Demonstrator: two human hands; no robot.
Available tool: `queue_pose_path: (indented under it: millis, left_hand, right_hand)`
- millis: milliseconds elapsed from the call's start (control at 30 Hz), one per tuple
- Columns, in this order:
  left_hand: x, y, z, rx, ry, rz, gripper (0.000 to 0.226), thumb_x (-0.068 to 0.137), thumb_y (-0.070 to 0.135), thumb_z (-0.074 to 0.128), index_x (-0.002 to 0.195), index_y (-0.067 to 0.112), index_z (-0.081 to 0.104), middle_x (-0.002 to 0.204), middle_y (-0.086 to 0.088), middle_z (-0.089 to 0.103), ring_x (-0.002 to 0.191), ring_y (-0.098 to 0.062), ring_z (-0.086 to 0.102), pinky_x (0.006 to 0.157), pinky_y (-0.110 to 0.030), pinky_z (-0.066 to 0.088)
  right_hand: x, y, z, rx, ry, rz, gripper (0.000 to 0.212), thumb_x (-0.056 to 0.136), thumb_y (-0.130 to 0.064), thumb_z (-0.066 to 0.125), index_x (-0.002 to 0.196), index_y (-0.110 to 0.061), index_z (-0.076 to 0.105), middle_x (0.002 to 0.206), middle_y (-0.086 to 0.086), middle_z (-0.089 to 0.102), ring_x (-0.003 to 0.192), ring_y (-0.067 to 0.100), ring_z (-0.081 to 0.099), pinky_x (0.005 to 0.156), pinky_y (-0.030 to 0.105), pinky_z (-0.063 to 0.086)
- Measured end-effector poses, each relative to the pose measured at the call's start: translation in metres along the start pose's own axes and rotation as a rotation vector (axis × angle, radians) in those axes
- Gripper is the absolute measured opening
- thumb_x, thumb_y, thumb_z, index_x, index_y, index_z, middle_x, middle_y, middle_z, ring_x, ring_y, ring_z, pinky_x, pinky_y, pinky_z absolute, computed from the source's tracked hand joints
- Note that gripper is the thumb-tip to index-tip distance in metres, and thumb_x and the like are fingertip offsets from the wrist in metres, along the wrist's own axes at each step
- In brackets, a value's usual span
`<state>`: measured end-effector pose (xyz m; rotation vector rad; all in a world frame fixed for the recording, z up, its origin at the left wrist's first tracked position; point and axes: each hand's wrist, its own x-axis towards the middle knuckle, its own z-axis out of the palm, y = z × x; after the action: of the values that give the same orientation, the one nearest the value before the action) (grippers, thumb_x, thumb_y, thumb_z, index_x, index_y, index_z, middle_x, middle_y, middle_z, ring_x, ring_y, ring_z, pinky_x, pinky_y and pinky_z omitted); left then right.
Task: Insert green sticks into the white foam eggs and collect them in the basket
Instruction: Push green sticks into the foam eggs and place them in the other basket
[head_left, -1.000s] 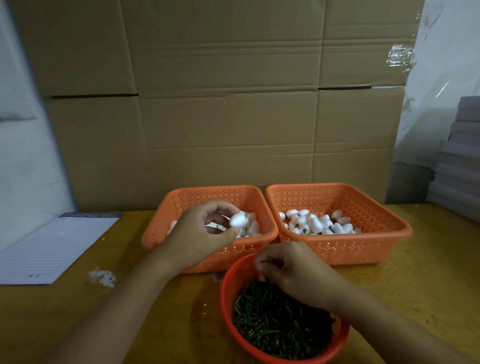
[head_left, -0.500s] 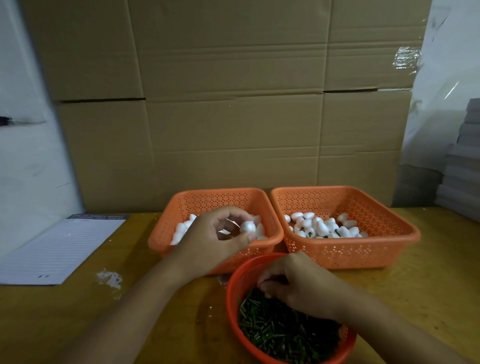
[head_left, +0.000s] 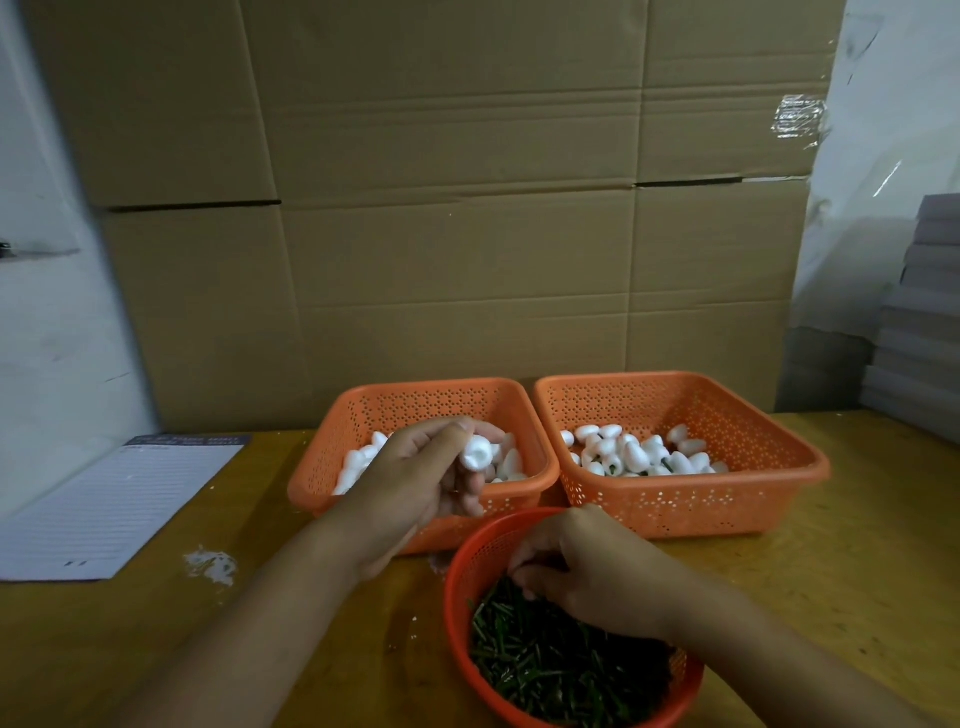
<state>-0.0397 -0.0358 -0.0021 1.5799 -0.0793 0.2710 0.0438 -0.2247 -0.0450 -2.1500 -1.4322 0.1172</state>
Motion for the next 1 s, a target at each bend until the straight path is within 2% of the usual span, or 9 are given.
queue_pose_path:
  millis: [133, 267, 400, 567, 667, 733, 867, 933, 1000]
  left_hand:
    - [0.001, 0.003, -0.001, -0.116, 0.02, -0.075, 0.036, 0.105, 0.028, 0.044, 0.106, 0.006, 0.072, 0.063, -0.003, 0.056, 0.055, -0.011, 0.053, 0.058, -0.026, 0.053]
    - [0.002, 0.004, -0.002, -0.137, 0.009, -0.128, 0.038, 0.102, 0.034, 0.048, 0.099, 0.012, 0.079, 0.062, -0.002, 0.054, 0.054, -0.011, 0.05, 0.057, -0.026, 0.052]
    - [0.002, 0.003, -0.004, -0.156, -0.022, -0.215, 0.042, 0.087, 0.043, 0.06, 0.103, 0.01, 0.078, 0.063, -0.001, 0.053, 0.052, -0.01, 0.05, 0.056, -0.025, 0.05]
    - [0.003, 0.001, -0.005, -0.18, -0.052, -0.26, 0.036, 0.1, 0.036, 0.053, 0.103, 0.01, 0.078, 0.067, -0.002, 0.056, 0.055, -0.011, 0.053, 0.057, -0.028, 0.052]
    - [0.004, 0.001, -0.004, -0.216, -0.069, -0.252, 0.03, 0.099, 0.035, 0.057, 0.1, 0.015, 0.079, 0.071, -0.005, 0.06, 0.06, -0.013, 0.058, 0.06, -0.029, 0.055]
    - [0.003, 0.001, -0.004, -0.258, -0.089, -0.234, 0.027, 0.095, 0.036, 0.064, 0.101, 0.014, 0.079, 0.08, -0.01, 0.066, 0.067, -0.016, 0.064, 0.065, -0.03, 0.057]
    - [0.001, 0.003, -0.004, -0.26, -0.11, -0.168, 0.028, 0.085, 0.032, 0.075, 0.105, 0.012, 0.077, 0.108, -0.015, 0.072, 0.087, -0.018, 0.071, 0.076, -0.03, 0.059]
    - [0.0, 0.003, -0.005, -0.281, -0.089, -0.154, 0.033, 0.076, 0.031, 0.08, 0.104, 0.014, 0.078, 0.114, -0.017, 0.072, 0.092, -0.02, 0.072, 0.077, -0.03, 0.059]
    - [0.0, 0.003, -0.005, -0.282, -0.077, -0.147, 0.033, 0.074, 0.033, 0.081, 0.102, 0.016, 0.079, 0.113, -0.015, 0.071, 0.094, -0.019, 0.071, 0.076, -0.029, 0.058]
  right_hand:
    - [0.0, -0.001, 0.0, 0.003, -0.002, 0.003, 0.011, 0.092, -0.018, 0.065, 0.09, -0.024, 0.074, 0.081, -0.018, 0.072, 0.076, -0.004, 0.066, 0.068, 0.008, 0.045]
    - [-0.001, -0.001, -0.001, 0.004, -0.004, 0.001, 0.011, 0.092, -0.018, 0.065, 0.092, -0.023, 0.074, 0.082, -0.016, 0.073, 0.077, -0.004, 0.067, 0.069, 0.009, 0.047]
    - [-0.001, -0.002, -0.001, 0.003, -0.004, 0.007, 0.011, 0.092, -0.018, 0.065, 0.091, -0.025, 0.074, 0.081, -0.018, 0.072, 0.076, -0.005, 0.066, 0.068, 0.007, 0.045]
    - [-0.001, -0.004, -0.002, -0.013, -0.022, 0.007, 0.011, 0.092, -0.018, 0.066, 0.093, -0.024, 0.074, 0.082, -0.018, 0.072, 0.078, -0.003, 0.067, 0.071, 0.011, 0.048]
    - [-0.001, -0.005, -0.001, -0.015, 0.028, 0.045, 0.015, 0.09, -0.02, 0.07, 0.104, -0.026, 0.073, 0.09, -0.014, 0.073, 0.083, -0.003, 0.066, 0.074, 0.01, 0.047]
    - [-0.001, -0.007, -0.004, 0.065, 0.103, 0.123, 0.021, 0.088, -0.021, 0.074, 0.108, -0.027, 0.069, 0.092, -0.012, 0.073, 0.085, -0.002, 0.066, 0.076, 0.011, 0.048]
    - [-0.002, -0.018, -0.021, 0.427, 0.18, 0.219, 0.009, 0.087, -0.01, 0.076, 0.088, -0.016, 0.07, 0.077, 0.0, 0.075, 0.069, 0.008, 0.07, 0.068, 0.023, 0.057]
    - [-0.004, -0.023, -0.032, 0.655, 0.23, 0.23, 0.003, 0.083, -0.009, 0.076, 0.082, -0.01, 0.073, 0.072, 0.005, 0.074, 0.064, 0.012, 0.068, 0.063, 0.022, 0.057]
    - [-0.005, -0.027, -0.039, 0.855, 0.292, 0.252, 0.006, 0.075, -0.017, 0.077, 0.076, -0.011, 0.077, 0.073, 0.008, 0.072, 0.064, 0.011, 0.066, 0.061, 0.018, 0.054]
